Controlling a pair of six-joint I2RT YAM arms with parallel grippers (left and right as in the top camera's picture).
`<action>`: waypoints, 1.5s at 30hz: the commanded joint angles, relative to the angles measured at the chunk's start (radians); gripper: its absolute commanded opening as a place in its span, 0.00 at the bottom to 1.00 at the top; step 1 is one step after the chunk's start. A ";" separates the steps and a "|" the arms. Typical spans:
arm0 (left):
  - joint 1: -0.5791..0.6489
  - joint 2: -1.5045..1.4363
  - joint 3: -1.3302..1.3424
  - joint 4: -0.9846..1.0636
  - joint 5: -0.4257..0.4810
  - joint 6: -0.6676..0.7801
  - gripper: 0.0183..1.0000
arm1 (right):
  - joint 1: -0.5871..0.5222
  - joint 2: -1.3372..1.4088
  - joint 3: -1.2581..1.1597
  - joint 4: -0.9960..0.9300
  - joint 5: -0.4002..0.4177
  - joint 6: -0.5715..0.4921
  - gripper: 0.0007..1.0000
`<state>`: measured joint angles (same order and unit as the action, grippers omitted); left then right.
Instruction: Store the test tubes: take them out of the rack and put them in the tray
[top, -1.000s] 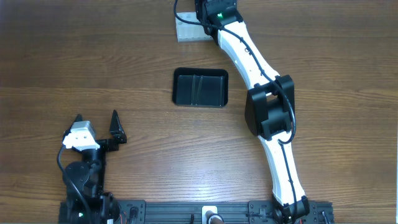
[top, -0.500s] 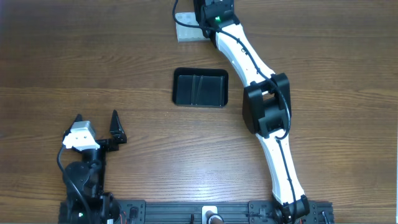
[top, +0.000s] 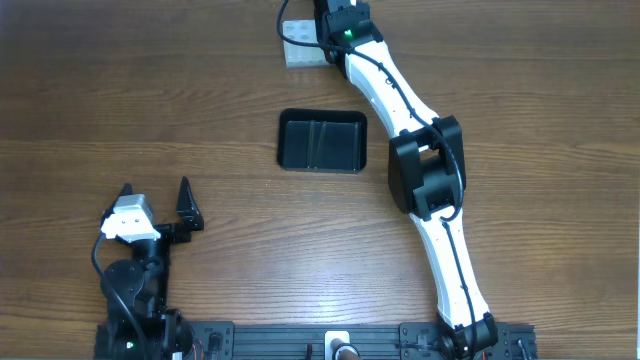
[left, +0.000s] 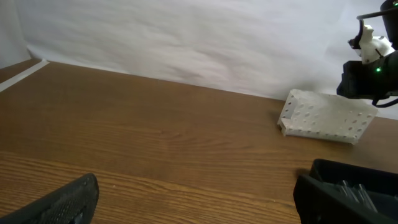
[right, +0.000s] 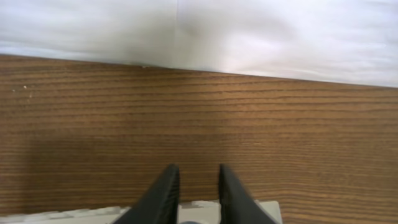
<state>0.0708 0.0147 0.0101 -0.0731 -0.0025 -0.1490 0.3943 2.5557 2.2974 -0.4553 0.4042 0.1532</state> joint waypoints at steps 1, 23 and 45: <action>0.005 -0.009 -0.004 -0.003 0.013 0.014 1.00 | 0.004 0.008 0.009 0.002 0.005 0.002 0.16; 0.005 -0.009 -0.004 -0.003 0.013 0.014 1.00 | 0.008 0.005 0.268 -0.161 0.005 0.002 0.10; 0.005 -0.009 -0.004 -0.003 0.013 0.014 1.00 | 0.031 0.002 0.666 -0.769 -0.232 0.220 0.06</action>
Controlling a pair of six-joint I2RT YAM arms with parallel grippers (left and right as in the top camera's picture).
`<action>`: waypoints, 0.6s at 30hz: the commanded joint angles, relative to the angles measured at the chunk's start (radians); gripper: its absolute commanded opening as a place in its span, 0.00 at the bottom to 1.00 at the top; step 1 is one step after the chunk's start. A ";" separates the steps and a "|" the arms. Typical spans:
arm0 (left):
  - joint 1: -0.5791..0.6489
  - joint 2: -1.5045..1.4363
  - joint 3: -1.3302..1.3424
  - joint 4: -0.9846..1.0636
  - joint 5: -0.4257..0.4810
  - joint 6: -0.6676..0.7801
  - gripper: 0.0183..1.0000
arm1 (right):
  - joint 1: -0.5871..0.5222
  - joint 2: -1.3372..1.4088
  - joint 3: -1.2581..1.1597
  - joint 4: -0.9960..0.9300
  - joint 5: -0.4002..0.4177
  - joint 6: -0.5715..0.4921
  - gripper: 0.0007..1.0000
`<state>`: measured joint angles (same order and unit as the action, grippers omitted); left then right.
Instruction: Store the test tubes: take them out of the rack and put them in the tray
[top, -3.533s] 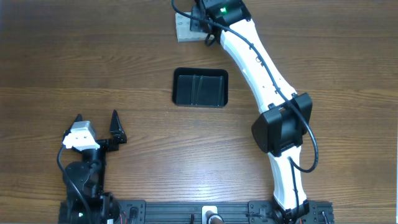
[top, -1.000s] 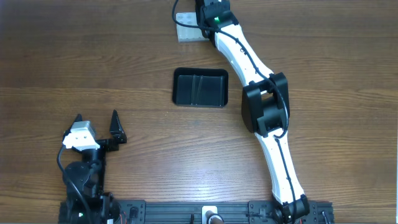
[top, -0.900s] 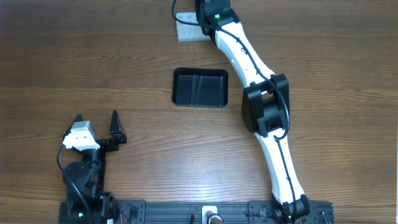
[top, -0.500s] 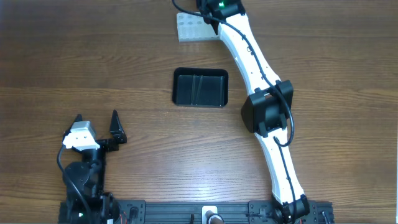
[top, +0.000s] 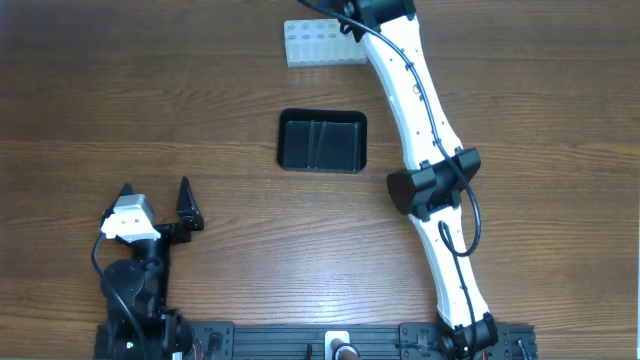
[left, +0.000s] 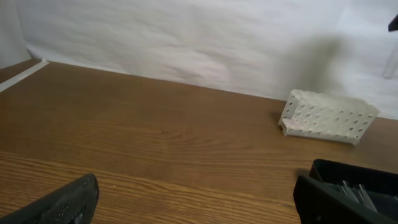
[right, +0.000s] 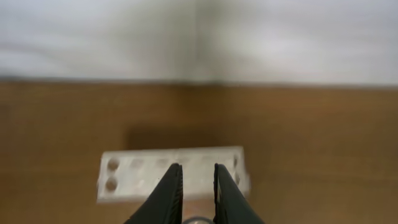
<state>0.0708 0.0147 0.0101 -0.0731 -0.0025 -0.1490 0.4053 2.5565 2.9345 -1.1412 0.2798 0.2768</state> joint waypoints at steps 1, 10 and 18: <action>0.005 -0.009 -0.004 -0.003 0.013 0.014 1.00 | 0.023 0.001 0.029 -0.116 -0.116 0.109 0.06; 0.005 -0.009 -0.004 -0.003 0.013 0.014 1.00 | 0.053 0.001 0.029 -0.454 -0.115 0.198 0.07; 0.005 -0.009 -0.004 -0.003 0.013 0.014 1.00 | 0.061 0.002 0.000 -0.557 -0.220 0.205 0.08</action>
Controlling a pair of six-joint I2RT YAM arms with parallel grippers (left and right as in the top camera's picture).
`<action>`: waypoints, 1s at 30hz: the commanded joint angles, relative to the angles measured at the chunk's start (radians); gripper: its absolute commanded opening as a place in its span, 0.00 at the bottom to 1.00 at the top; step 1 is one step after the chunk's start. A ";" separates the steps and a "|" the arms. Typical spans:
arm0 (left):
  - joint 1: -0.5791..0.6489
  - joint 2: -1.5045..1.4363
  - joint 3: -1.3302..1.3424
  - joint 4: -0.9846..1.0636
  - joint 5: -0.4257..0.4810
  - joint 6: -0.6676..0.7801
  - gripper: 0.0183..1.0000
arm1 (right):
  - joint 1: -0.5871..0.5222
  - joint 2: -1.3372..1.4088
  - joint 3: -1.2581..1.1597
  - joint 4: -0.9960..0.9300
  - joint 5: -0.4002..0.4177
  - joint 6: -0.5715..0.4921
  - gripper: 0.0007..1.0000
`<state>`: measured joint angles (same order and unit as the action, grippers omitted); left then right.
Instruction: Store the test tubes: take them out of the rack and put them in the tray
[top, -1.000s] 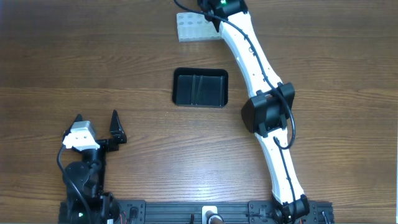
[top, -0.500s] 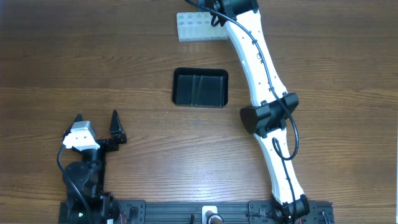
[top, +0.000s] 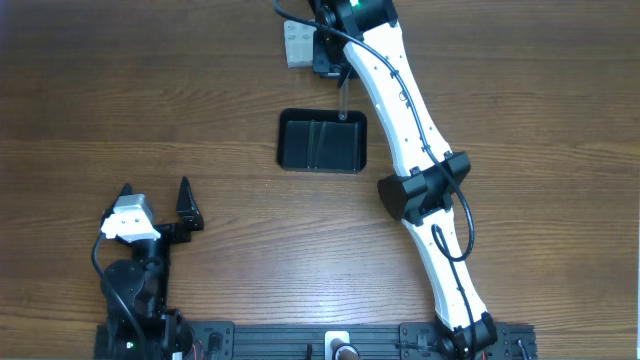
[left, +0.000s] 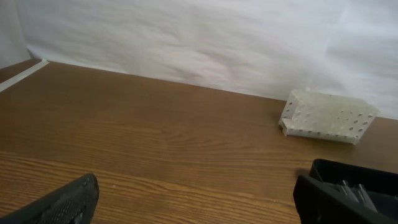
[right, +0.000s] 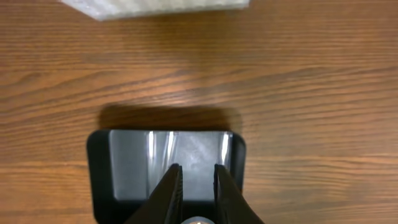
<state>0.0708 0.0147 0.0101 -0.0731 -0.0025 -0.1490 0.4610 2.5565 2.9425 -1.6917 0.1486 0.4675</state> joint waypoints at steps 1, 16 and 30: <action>0.005 -0.009 -0.004 -0.003 0.013 0.014 1.00 | 0.006 0.002 -0.020 -0.006 -0.113 0.015 0.08; 0.005 -0.009 -0.004 -0.003 0.013 0.014 1.00 | 0.032 0.002 -0.269 -0.007 -0.125 0.006 0.08; 0.005 -0.009 -0.004 -0.003 0.013 0.014 1.00 | 0.018 0.002 -0.381 0.068 -0.076 0.008 0.08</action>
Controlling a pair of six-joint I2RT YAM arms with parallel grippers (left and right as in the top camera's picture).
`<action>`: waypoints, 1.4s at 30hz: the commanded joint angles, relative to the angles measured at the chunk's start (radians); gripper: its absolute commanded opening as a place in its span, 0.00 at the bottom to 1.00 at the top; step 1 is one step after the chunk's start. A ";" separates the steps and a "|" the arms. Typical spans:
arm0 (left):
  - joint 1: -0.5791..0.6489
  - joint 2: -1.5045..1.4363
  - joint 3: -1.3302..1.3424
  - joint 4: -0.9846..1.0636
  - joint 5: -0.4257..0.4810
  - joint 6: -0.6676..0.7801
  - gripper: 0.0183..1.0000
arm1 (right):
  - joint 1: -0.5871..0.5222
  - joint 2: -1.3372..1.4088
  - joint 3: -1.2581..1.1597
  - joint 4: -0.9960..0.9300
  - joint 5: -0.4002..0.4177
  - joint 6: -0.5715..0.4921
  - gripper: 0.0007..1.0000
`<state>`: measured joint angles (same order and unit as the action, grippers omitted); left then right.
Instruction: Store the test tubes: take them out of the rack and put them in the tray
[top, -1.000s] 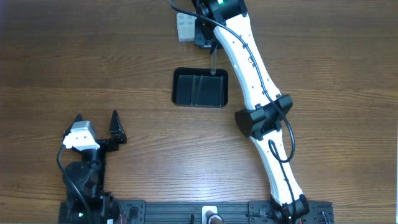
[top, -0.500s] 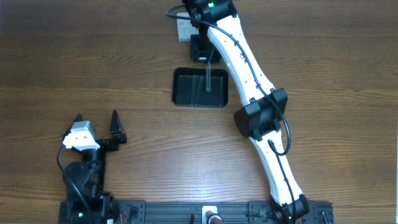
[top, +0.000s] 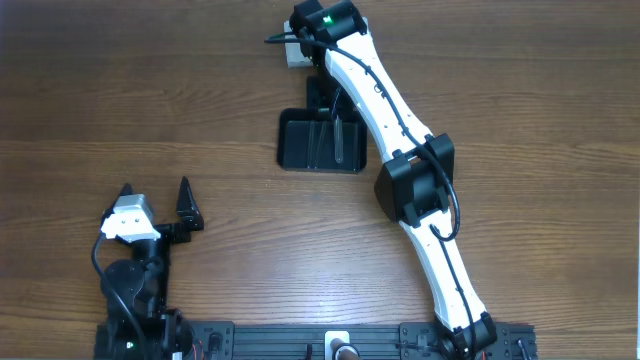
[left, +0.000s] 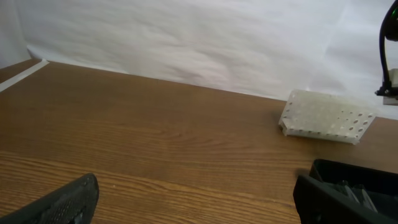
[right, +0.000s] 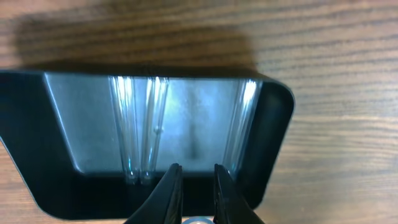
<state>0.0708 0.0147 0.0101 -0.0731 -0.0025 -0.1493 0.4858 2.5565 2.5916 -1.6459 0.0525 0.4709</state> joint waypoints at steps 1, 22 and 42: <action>0.005 -0.009 -0.004 -0.003 0.013 0.014 1.00 | -0.007 0.002 -0.043 0.034 0.020 0.005 0.09; 0.005 -0.009 -0.004 -0.003 0.013 0.015 1.00 | -0.011 0.002 -0.238 0.211 0.024 0.053 0.09; 0.005 -0.009 -0.004 -0.003 0.013 0.015 1.00 | -0.014 0.002 -0.296 0.269 0.023 0.056 0.34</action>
<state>0.0708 0.0147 0.0101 -0.0731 -0.0025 -0.1490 0.4786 2.5568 2.3024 -1.3750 0.0620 0.5228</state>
